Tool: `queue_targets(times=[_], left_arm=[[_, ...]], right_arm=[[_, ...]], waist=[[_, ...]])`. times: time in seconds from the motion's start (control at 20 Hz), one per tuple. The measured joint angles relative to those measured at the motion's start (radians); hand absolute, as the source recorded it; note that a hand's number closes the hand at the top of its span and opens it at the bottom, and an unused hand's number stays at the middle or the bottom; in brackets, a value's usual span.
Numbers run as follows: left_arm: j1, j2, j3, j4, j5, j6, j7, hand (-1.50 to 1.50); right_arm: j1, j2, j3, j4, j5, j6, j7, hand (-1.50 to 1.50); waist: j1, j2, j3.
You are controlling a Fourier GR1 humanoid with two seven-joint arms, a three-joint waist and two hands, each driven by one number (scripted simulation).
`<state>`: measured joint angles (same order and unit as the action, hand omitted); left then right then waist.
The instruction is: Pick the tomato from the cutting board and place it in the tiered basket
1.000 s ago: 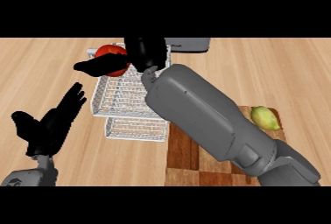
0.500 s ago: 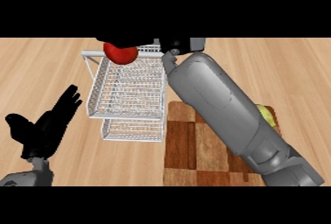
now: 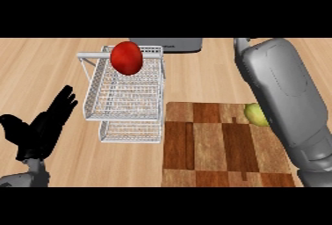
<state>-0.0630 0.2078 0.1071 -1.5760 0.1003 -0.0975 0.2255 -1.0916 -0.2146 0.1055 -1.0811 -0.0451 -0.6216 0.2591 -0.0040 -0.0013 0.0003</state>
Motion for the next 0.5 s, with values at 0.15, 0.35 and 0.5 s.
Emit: queue_targets(times=[0.15,0.35,0.5], left_arm=[[0.006,-0.001,0.003,0.000,0.002,-0.005,-0.002,0.00],[0.007,-0.003,0.003,-0.013,0.002,-0.006,0.008,0.00],[-0.009,-0.008,-0.002,-0.010,-0.008,0.000,0.015,0.00]], right_arm=[[0.056,-0.083,-0.051,-0.074,-0.029,0.053,0.020,-1.50],[0.133,-0.181,-0.129,-0.130,-0.076,0.140,0.012,-1.50],[0.181,-0.249,-0.188,-0.156,-0.120,0.222,0.004,-1.50]], waist=[[-0.004,-0.002,0.000],[-0.002,-0.001,0.000],[-0.001,0.000,0.000]])
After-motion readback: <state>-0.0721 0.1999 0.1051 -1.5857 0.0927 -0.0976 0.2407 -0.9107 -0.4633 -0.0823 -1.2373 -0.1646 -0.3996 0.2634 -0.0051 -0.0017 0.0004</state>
